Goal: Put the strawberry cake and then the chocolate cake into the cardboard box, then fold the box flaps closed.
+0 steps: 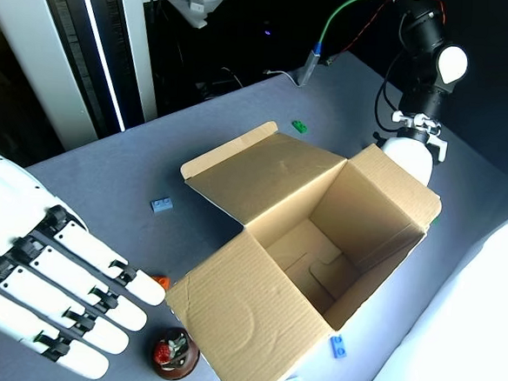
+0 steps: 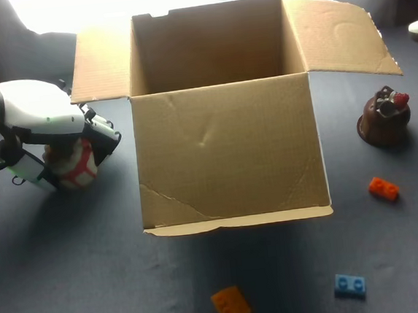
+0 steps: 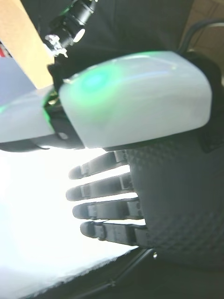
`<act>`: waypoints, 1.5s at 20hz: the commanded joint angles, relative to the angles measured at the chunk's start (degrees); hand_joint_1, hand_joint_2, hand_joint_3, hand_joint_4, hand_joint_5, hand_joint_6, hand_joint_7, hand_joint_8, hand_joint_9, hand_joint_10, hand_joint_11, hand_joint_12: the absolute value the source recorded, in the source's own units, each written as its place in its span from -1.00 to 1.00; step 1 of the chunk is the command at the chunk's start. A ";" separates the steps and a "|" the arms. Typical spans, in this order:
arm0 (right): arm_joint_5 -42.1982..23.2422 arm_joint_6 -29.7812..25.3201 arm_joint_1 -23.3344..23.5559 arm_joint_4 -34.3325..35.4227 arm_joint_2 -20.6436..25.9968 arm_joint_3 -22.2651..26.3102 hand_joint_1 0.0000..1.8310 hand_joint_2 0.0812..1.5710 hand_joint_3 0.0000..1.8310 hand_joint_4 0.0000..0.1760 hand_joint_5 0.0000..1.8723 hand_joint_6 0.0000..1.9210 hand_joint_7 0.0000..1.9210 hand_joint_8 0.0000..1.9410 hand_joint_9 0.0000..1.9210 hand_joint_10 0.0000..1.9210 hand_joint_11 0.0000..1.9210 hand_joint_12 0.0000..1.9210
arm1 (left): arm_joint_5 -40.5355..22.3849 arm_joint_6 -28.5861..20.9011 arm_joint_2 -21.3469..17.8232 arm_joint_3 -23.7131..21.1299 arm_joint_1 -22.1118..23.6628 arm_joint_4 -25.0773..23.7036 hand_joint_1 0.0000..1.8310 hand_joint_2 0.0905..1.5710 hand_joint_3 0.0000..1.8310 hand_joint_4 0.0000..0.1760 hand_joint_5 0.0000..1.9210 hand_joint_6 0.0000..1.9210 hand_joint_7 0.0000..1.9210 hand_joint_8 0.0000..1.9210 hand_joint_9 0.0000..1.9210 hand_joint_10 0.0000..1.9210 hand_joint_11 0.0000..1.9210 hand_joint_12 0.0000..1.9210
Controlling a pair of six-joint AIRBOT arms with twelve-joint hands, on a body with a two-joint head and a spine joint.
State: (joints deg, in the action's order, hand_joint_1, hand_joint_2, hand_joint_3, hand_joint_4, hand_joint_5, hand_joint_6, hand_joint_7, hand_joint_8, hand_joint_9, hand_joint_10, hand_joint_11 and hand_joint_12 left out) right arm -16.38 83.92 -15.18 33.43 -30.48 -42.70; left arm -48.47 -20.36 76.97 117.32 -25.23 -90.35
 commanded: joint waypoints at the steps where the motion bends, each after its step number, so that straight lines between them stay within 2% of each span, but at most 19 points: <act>1: -5.72 0.16 0.74 -0.55 0.58 -0.14 0.02 0.30 -1.00 -1.00 -0.96 -1.00 -0.90 -1.00 -0.94 -0.97 -1.00 -1.00 | -0.75 0.37 -0.78 0.36 0.38 3.52 0.40 0.67 -1.00 -1.00 -0.40 0.62 -0.45 0.77 -0.37 0.77 -0.55 0.91; 5: -5.66 0.20 0.75 -0.55 0.58 -0.14 0.02 0.30 -1.00 -1.00 -0.96 -1.00 -0.90 -1.00 -0.94 -0.97 -1.00 -1.00 | -2.16 -0.95 -1.52 1.38 1.56 3.51 0.40 0.67 -1.00 -1.00 -0.39 0.59 -0.44 0.75 -0.39 0.80 -0.59 0.95; 11: -5.60 0.22 0.75 -0.55 0.59 -0.13 0.02 0.31 -1.00 -1.00 -0.95 -0.99 -0.91 -0.99 -0.93 -0.97 -1.00 -1.00 | -4.71 -2.97 -2.34 4.80 6.00 3.12 0.40 0.66 -1.00 -1.00 -0.36 0.58 -0.42 0.72 -0.40 0.81 -0.60 0.96; 15: -5.61 0.22 0.80 -0.55 0.59 -0.13 -0.01 0.32 -0.99 -1.00 -0.96 -0.99 -0.91 -1.00 -0.94 -0.97 -0.99 -1.00 | -5.89 -3.31 -2.70 6.76 8.36 2.26 0.39 0.69 -0.99 -1.00 -0.41 0.66 -0.45 0.77 -0.44 0.86 -0.60 1.00; 20: -5.60 0.22 0.92 -0.55 0.59 -0.13 -0.02 0.34 -0.99 -1.00 -0.96 -0.99 -0.91 -1.00 -0.93 -0.97 -1.00 -1.00 | -7.64 -3.30 -2.95 8.95 11.80 1.90 0.40 0.67 -1.00 -1.00 -0.36 0.54 -0.44 0.79 -0.43 0.85 -0.62 1.00; 24: -5.57 0.22 0.97 -0.55 0.58 -0.13 0.00 0.32 -1.00 -1.00 -0.96 -1.00 -0.91 -1.00 -0.93 -0.97 -1.00 -1.00 | -10.08 -3.14 -2.93 10.61 14.51 1.53 0.39 0.69 -0.99 -1.00 -0.40 0.68 -0.46 0.78 -0.45 0.85 -0.61 1.00; 30: -5.43 0.22 0.97 -0.55 0.58 -0.13 -0.02 0.33 -0.99 -0.99 -0.99 -1.00 -0.91 -0.99 -0.93 -0.97 -0.98 -0.99 | -10.19 -2.13 -2.92 12.50 18.22 1.56 0.39 0.69 -1.00 -1.00 -0.38 0.67 -0.45 0.75 -0.44 0.85 -0.58 1.00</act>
State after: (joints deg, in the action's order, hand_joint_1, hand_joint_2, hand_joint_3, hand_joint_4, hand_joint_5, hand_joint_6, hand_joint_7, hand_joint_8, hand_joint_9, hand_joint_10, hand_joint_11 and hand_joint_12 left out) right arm -15.99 83.99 -15.14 33.43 -30.50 -42.70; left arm -58.46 -22.74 74.76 129.36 -7.73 -93.80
